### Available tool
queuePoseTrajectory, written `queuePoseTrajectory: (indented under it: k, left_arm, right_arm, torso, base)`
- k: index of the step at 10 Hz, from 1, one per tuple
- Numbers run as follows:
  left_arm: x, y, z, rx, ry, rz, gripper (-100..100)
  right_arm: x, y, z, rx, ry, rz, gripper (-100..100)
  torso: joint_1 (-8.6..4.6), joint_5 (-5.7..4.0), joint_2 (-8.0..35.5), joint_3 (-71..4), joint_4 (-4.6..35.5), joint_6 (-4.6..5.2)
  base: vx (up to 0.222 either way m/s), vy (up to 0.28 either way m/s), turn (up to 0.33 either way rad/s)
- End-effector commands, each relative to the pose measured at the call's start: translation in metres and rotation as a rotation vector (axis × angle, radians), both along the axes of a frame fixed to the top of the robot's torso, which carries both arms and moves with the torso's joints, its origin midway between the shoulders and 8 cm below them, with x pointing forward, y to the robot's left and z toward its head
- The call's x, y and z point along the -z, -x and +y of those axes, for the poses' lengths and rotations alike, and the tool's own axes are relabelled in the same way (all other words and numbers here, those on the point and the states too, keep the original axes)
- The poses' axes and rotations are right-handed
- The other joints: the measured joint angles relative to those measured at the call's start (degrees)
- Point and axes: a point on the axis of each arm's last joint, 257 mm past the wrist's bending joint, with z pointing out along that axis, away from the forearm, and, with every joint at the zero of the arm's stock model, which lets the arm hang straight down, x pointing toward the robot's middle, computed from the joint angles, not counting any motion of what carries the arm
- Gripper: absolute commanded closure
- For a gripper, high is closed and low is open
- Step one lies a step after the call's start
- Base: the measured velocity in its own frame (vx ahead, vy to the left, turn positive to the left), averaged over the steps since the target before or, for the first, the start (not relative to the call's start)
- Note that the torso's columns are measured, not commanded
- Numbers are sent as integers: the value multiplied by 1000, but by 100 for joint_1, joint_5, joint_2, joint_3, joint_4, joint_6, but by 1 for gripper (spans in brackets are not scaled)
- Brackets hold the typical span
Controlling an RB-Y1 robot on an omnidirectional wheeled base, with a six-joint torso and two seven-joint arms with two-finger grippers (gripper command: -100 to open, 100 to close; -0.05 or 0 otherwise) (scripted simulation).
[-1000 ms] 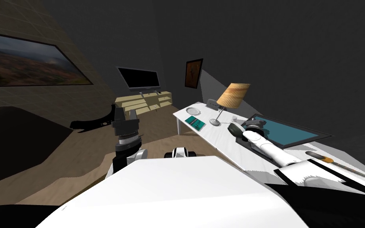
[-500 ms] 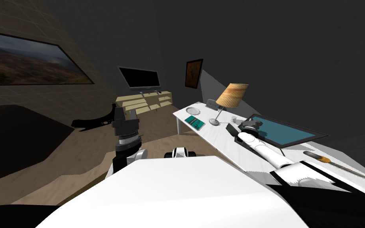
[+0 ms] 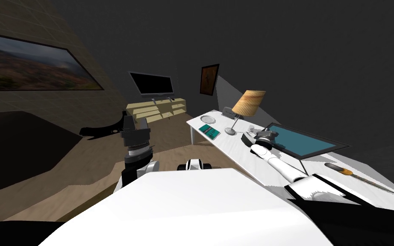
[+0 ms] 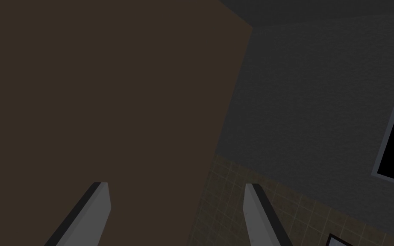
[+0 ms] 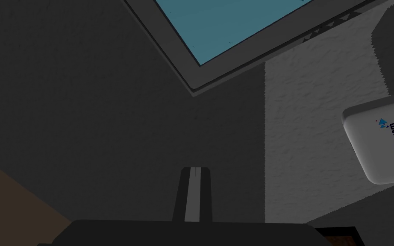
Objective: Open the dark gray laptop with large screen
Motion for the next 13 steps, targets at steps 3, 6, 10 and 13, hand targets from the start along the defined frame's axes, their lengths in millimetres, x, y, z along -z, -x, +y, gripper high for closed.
queuePoseTrajectory:
  k: [3,6,10,13]
  left_arm:
    - [0,0,0,0,0,0,0]
    - [0,0,0,0,0,0,0]
    - [0,0,0,0,0,0,0]
    - [0,0,0,0,0,0,0]
  right_arm:
    - [-5,3,1,12,14,-16,-100]
    - [-9,1,-15,26,-2,21,-100]
    - [-12,0,-33,41,-26,63,-100]
    - [-15,-1,-47,52,-45,92,-100]
  torso:
    - [26,36,12,1,18,2]
    - [93,75,43,13,38,-4]
    - [97,77,53,19,42,-4]
    - [95,76,48,16,40,-5]
  base:
    - [-9,9,4]
    - [15,14,6]
    - [12,15,6]
    - [10,15,5]
